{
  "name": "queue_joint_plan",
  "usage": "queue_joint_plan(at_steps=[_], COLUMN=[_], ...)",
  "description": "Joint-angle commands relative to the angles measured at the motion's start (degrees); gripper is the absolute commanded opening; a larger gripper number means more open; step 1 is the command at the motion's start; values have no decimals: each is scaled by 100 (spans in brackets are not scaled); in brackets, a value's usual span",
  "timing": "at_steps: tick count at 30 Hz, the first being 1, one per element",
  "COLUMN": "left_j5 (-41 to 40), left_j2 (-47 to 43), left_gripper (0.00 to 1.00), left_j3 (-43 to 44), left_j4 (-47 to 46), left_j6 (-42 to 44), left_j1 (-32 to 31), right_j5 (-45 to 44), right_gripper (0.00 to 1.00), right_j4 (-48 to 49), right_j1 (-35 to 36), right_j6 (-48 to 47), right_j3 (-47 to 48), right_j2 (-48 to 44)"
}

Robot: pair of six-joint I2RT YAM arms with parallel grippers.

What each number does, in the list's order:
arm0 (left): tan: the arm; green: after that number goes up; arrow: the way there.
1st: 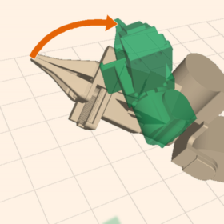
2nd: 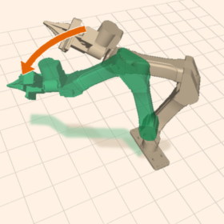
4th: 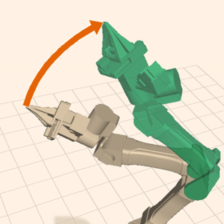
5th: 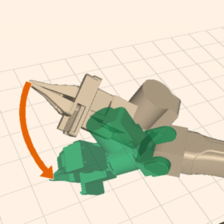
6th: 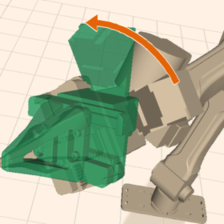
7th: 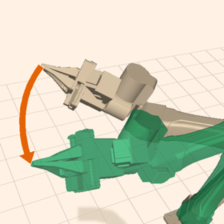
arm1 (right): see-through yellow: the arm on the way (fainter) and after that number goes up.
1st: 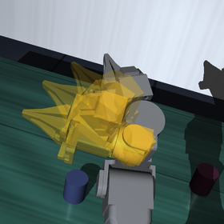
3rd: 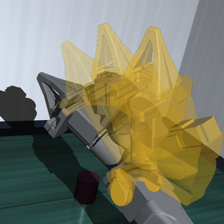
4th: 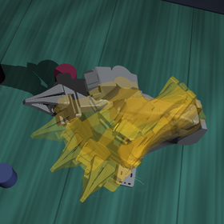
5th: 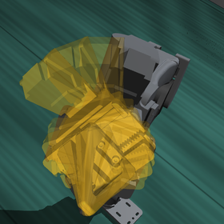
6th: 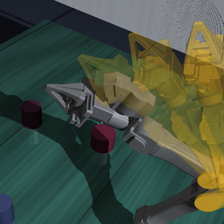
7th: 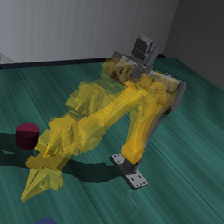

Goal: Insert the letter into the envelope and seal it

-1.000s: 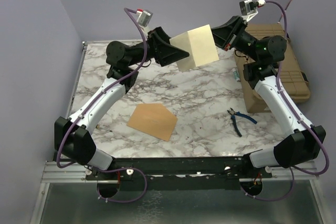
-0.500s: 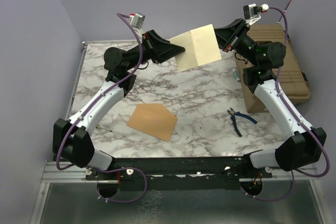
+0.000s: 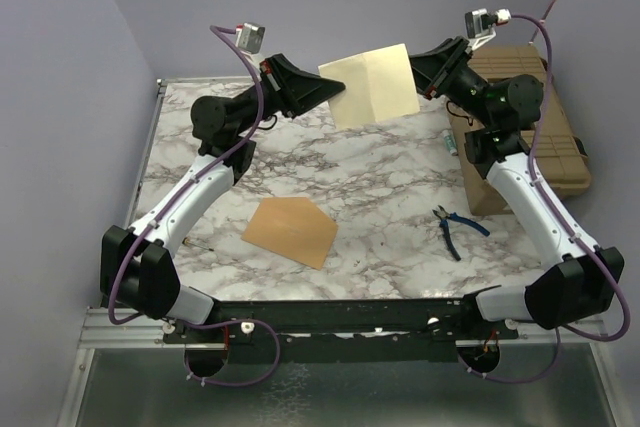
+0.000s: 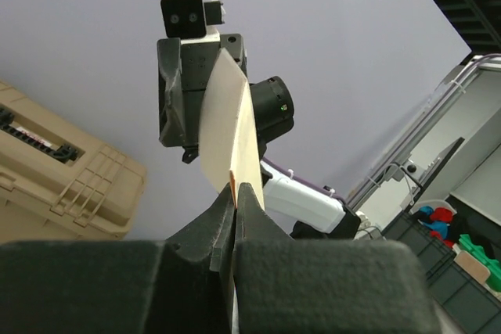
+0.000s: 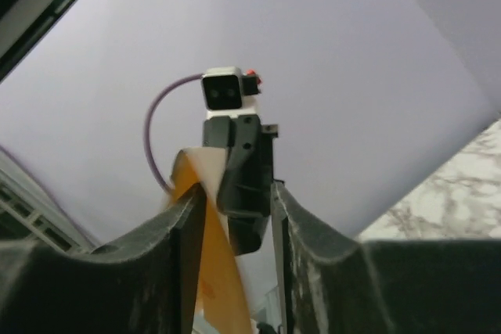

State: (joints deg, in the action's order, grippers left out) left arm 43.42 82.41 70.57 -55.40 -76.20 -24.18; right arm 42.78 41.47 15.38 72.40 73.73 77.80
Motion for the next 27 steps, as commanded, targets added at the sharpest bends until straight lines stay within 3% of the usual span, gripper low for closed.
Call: queue_joint_plan(at_steps=[1, 4, 8, 13, 21, 27], left_j5=[-143, -220, -281, -328, -361, -393], left_j2=[-110, -143, -147, -136, -85, -86], left_gripper=[0, 0, 0, 0, 0, 0], left_j3=[-96, -208, -336, -349, -382, -411], left_j4=[-314, -314, -314, -115, 20, 29], left_j6=[-53, -91, -125, 32, 112, 170], left_j1=[217, 421, 586, 621, 574, 378], right_j5=[-560, -1230, -2023, -2624, -221, 316], right_gripper=[43, 52, 66, 66, 63, 65], right_j4=[-2247, -3727, -4672, -5144, -3943, -3334], right_j1=[0, -15, -27, -31, 5, 210], right_j6=[-1746, -2883, -3729, -4057, -3500, -2931], right_j3=[441, 730, 786, 899, 1017, 1069], right_j2=[-350, -528, -792, -1007, -668, -366])
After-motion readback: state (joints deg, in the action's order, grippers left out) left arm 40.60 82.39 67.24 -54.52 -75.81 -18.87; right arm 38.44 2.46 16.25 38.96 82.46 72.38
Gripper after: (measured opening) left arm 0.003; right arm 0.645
